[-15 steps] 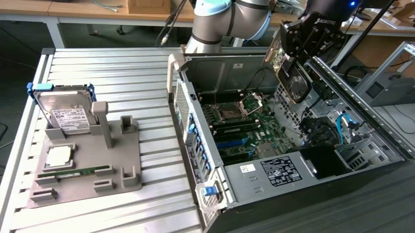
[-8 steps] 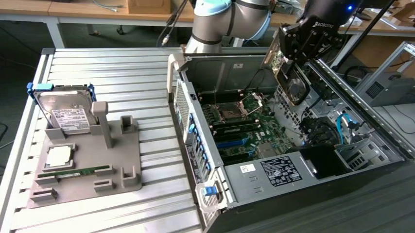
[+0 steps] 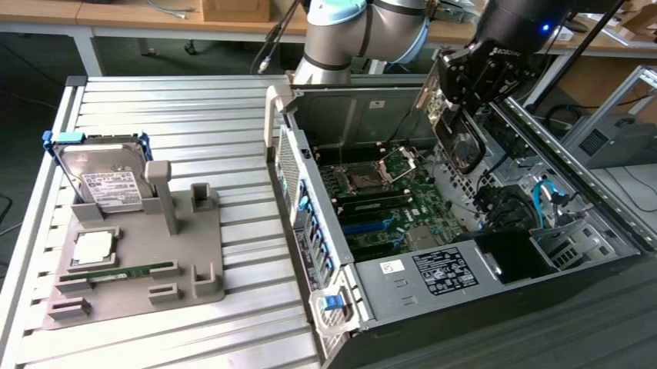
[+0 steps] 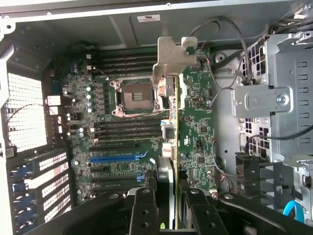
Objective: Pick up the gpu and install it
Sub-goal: 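Pick up the gpu and move the gpu toward the slot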
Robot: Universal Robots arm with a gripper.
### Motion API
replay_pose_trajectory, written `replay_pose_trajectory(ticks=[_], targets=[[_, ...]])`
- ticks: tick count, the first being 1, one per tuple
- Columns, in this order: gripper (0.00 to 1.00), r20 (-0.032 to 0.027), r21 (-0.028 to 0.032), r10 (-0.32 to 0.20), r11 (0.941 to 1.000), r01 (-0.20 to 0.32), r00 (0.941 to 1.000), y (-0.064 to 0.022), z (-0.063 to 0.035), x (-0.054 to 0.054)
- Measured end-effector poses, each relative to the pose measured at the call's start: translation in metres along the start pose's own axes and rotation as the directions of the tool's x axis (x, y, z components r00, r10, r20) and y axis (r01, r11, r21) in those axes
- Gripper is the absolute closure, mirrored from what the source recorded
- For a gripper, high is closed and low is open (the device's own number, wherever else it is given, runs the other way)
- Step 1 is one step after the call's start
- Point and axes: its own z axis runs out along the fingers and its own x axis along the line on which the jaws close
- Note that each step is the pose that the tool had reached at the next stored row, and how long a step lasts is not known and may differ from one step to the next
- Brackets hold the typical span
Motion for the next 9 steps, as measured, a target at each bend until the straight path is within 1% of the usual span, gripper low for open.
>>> replay_pose_trajectory(ticks=[9], targets=[[0.73,0.0000,0.0000,0.000,1.0000,0.000,1.0000,-0.0003,0.0119,-0.003]])
